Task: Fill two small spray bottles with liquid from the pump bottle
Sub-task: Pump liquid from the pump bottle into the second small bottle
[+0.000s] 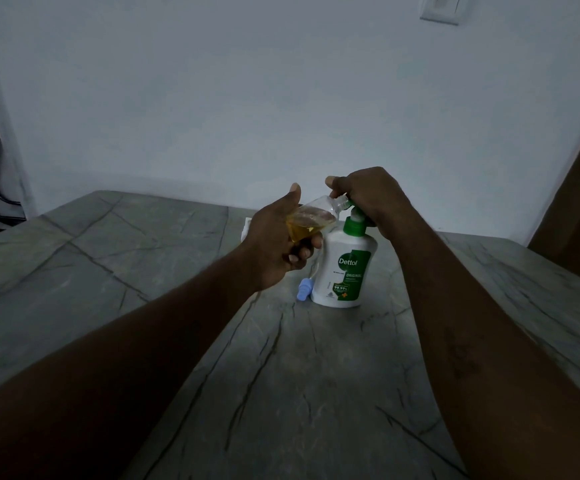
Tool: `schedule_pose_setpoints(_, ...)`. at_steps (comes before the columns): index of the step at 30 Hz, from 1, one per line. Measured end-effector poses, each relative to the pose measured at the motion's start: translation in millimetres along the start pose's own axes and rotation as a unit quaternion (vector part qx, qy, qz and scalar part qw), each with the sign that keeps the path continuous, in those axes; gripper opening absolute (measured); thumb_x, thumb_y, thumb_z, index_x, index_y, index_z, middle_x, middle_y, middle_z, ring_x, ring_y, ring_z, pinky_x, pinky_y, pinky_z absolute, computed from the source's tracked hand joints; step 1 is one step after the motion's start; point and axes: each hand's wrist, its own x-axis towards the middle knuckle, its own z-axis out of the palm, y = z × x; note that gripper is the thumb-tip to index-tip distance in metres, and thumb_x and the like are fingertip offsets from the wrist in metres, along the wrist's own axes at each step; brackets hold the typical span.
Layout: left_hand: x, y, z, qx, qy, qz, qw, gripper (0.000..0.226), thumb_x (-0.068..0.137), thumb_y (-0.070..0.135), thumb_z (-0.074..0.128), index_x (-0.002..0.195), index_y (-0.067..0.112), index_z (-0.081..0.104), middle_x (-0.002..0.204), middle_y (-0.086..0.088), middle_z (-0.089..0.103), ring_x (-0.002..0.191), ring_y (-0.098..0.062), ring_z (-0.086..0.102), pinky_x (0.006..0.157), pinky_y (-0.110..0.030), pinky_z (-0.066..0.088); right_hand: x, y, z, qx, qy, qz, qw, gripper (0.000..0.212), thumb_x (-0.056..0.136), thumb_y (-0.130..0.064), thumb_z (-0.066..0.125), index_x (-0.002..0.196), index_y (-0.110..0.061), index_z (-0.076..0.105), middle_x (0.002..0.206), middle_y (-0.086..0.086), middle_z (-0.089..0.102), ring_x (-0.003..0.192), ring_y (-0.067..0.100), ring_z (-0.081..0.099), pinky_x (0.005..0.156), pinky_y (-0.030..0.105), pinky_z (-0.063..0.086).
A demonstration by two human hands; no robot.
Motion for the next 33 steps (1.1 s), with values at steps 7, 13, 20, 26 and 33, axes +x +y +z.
schedule_pose_setpoints(7, -0.1, 1.2, 1.1, -0.004, -0.004, 0.001, 1.000, 0.070, 0.100, 0.064, 0.041, 0.122, 0.003, 0.067, 0.067, -0.011, 0.063, 0.048, -0.014, 0.045, 0.052, -0.028, 0.024, -1.1, -0.3, 0.4, 0.027, -0.012, 0.017, 0.999, 0.025, 0.090, -0.041, 0.071, 0.084, -0.017, 0.076, 0.074, -0.003, 0.065, 0.066, 0.014, 0.055, 0.059, 0.028, 0.044)
schedule_pose_setpoints(13, 1.8, -0.6, -2.2, 0.001, 0.002, -0.002, 1.000, 0.066, 0.100, 0.064, 0.041, 0.116, 0.005, 0.066, 0.067, -0.012, 0.062, 0.048, -0.015, 0.045, 0.046, -0.025, 0.025, -4.0, -1.0, 3.4, 0.022, -0.026, 0.035, 0.999, 0.020, 0.088, -0.034, 0.075, 0.092, -0.014, 0.077, 0.080, 0.000, 0.066, 0.068, 0.016, 0.056, 0.064, 0.029, 0.045)
schedule_pose_setpoints(20, -0.8, -1.5, 2.0, 0.000, 0.003, -0.004, 1.000, 0.068, 0.101, 0.063, 0.040, 0.118, 0.003, 0.067, 0.068, -0.011, 0.062, 0.049, -0.015, 0.046, 0.049, -0.026, 0.025, -2.1, 0.3, 1.1, -0.016, -0.009, -0.010, 1.000, 0.027, 0.092, -0.041, 0.069, 0.079, -0.019, 0.077, 0.073, -0.006, 0.066, 0.067, 0.015, 0.058, 0.071, 0.033, 0.049)
schedule_pose_setpoints(26, 0.6, -1.2, 2.1, -0.002, -0.001, -0.002, 1.000, 0.070, 0.100, 0.063, 0.041, 0.124, 0.001, 0.065, 0.069, -0.011, 0.063, 0.050, -0.015, 0.046, 0.050, -0.027, 0.024, -0.3, -0.9, -0.5, 0.004, -0.013, -0.005, 1.000, 0.024, 0.091, -0.039, 0.071, 0.076, -0.020, 0.075, 0.074, -0.004, 0.064, 0.065, 0.014, 0.056, 0.058, 0.028, 0.045)
schedule_pose_setpoints(33, -0.8, 0.6, 3.2, -0.002, 0.003, -0.005, 1.000, 0.066, 0.101, 0.063, 0.040, 0.117, 0.004, 0.067, 0.067, -0.011, 0.062, 0.049, -0.015, 0.045, 0.047, -0.026, 0.024, -0.3, 0.3, 0.0, 0.028, -0.029, 0.026, 0.999, 0.020, 0.089, -0.037, 0.073, 0.084, -0.018, 0.077, 0.081, -0.001, 0.069, 0.067, 0.016, 0.057, 0.058, 0.026, 0.044)
